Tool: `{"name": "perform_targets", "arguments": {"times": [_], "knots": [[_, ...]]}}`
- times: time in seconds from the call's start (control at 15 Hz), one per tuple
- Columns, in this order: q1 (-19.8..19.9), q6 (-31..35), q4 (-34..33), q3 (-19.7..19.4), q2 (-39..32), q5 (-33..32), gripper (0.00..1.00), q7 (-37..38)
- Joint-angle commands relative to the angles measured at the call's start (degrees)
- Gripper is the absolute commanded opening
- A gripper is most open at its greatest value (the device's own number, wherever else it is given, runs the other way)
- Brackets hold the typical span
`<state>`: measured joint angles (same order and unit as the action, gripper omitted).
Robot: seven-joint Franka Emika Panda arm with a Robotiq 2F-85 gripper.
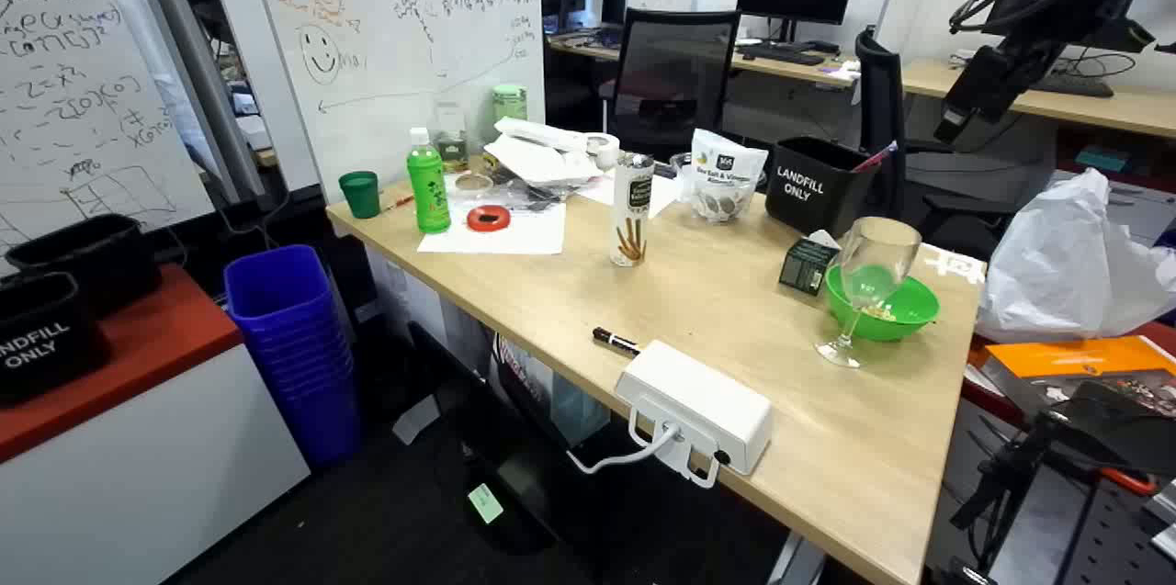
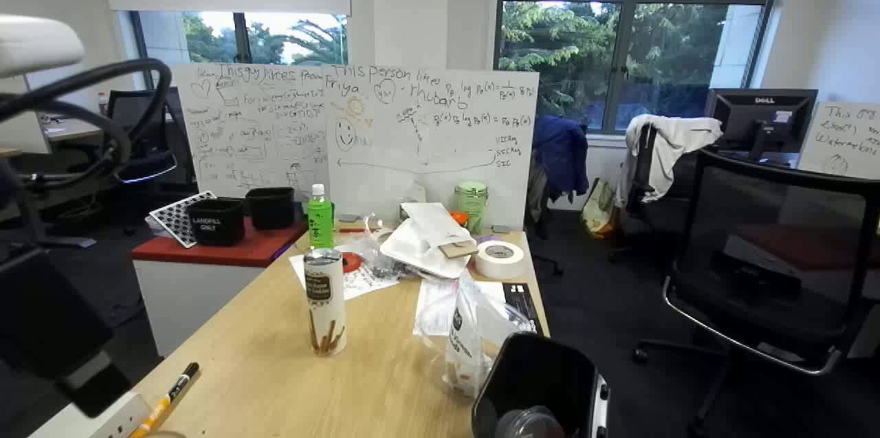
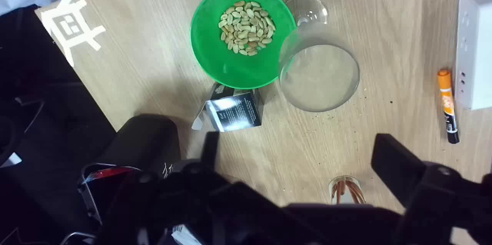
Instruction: Move the marker slightly to the center of the table
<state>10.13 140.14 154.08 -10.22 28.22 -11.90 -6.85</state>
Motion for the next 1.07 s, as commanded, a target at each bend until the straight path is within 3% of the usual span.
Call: {"name": "perform_targets", "arguments": {"times": [0.0,0.47,0.73,1.0], "knots": [[0.5,-0.1,-0.1,0.5,0.0,0.4,1.0,-0.3],[-0.8,-0.7,0.2,1.2,0.5,0.5,1.0,-1.5],[-4.6,-2.9,0.2,3.7,0.4,0.1,1.0,-3.9],[-11.0,-4.5,-0.5,4.5,-0.9,1.9,1.0,-10.7]]}}
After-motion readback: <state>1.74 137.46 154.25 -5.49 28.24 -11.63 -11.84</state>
